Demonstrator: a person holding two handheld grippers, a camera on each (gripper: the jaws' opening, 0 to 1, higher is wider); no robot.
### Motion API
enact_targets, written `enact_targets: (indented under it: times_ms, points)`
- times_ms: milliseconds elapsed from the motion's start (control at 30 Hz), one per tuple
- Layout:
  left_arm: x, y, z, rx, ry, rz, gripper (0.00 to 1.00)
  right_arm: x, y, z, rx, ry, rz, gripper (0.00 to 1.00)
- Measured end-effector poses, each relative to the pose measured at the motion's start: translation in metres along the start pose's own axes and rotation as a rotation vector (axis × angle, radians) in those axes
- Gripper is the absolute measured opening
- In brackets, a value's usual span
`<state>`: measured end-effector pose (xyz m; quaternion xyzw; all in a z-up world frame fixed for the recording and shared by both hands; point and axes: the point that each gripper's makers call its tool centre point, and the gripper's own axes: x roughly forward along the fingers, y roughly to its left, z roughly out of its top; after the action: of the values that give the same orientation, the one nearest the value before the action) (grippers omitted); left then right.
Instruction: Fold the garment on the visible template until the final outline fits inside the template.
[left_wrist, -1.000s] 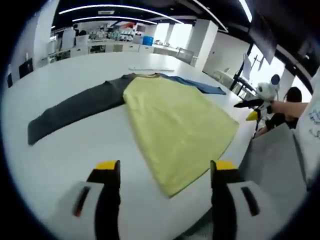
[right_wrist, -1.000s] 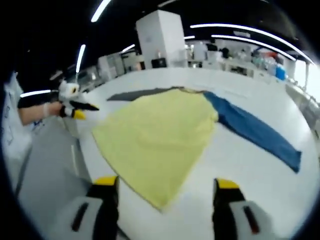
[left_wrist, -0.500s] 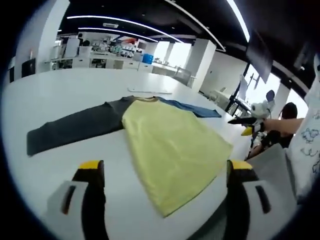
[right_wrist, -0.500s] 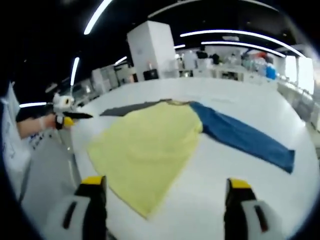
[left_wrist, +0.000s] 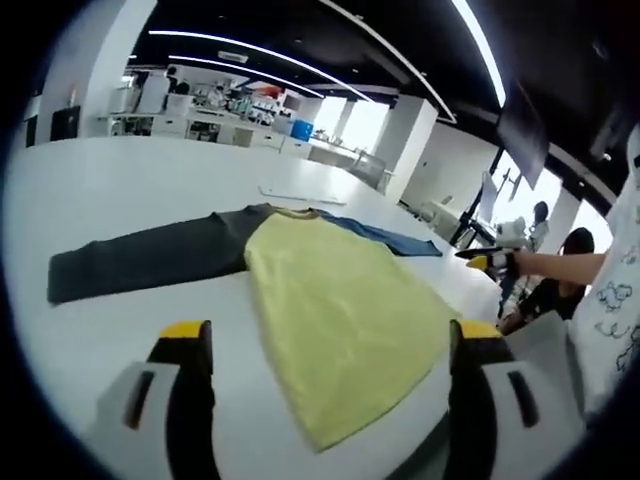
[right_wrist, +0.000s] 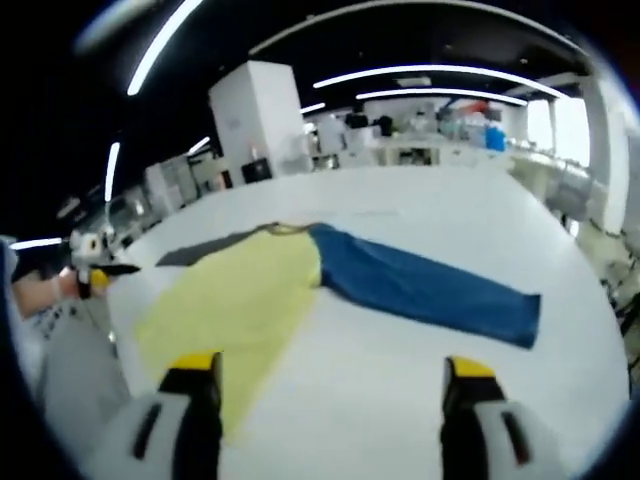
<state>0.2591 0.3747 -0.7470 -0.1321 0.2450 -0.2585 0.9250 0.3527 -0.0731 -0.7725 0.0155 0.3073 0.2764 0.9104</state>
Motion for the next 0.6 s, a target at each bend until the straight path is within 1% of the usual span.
enact_targets:
  times_ms: [100, 133, 200, 267, 333, 367, 400, 467, 533, 600]
  points:
    - [0.0, 0.001, 0.0, 0.001, 0.001, 0.008, 0.94, 0.0, -0.023, 0.002, 0.018, 0.003, -0.041, 0.89]
    - [0.0, 0.001, 0.0, -0.002, 0.003, 0.011, 0.94, 0.0, -0.025, 0.002, 0.02, 0.003, -0.044, 0.88]
    - [0.0, 0.001, 0.0, -0.002, 0.005, 0.012, 0.94, 0.001, -0.042, 0.005, 0.03, 0.003, -0.074, 0.86]
    - [0.0, 0.001, -0.001, -0.005, 0.007, 0.014, 0.93, 0.001, -0.054, 0.006, 0.052, 0.005, -0.091, 0.84]
    - [0.001, 0.001, -0.002, -0.006, 0.009, 0.019, 0.93, 0.002, -0.069, 0.01, 0.089, -0.006, -0.112, 0.82]
    - [0.001, 0.002, -0.004, -0.008, 0.022, 0.027, 0.92, 0.003, -0.076, 0.012, 0.097, -0.004, -0.116, 0.81]
    - [0.001, 0.002, -0.005, -0.002, 0.022, 0.029, 0.91, 0.004, -0.082, 0.013, 0.112, -0.002, -0.121, 0.81]
    - [0.002, 0.002, -0.006, -0.001, 0.023, 0.032, 0.91, 0.005, -0.094, 0.016, 0.114, -0.009, -0.149, 0.8]
    - [0.004, 0.0, -0.009, -0.009, 0.033, 0.032, 0.9, 0.007, -0.11, 0.013, 0.137, 0.004, -0.183, 0.76]
    - [0.005, -0.001, -0.011, -0.011, 0.038, 0.031, 0.9, 0.008, -0.119, 0.012, 0.159, 0.004, -0.199, 0.72]
